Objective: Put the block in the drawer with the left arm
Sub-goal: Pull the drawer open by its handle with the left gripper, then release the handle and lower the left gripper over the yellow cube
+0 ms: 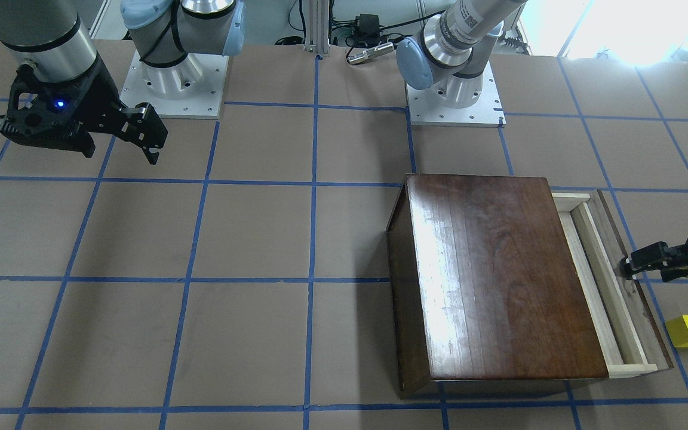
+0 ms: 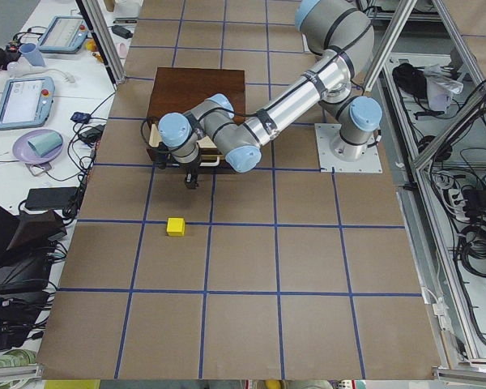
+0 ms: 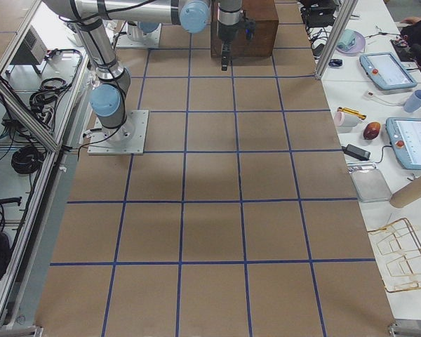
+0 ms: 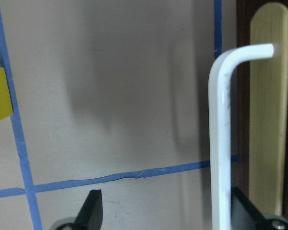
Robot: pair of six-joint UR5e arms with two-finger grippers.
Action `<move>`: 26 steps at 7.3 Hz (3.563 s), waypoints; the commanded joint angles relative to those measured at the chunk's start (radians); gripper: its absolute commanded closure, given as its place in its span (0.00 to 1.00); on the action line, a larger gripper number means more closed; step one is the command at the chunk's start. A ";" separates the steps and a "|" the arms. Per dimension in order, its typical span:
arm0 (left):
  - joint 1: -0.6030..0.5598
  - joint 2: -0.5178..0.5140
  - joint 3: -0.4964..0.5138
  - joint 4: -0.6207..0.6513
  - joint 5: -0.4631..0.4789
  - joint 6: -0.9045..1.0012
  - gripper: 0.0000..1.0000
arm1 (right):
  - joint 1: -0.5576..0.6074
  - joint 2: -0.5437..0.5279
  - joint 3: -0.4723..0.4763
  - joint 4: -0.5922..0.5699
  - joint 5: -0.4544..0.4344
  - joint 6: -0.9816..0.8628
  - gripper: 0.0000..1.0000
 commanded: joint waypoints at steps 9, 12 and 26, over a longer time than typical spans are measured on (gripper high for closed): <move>0.035 0.015 0.024 -0.025 0.005 -0.003 0.08 | 0.000 0.000 0.000 0.000 0.000 0.000 0.00; 0.038 0.012 0.074 -0.022 0.036 0.006 0.00 | 0.000 0.000 0.000 0.000 0.000 0.000 0.00; 0.101 -0.283 0.283 0.090 0.059 0.055 0.00 | 0.000 0.000 0.000 0.000 -0.001 0.000 0.00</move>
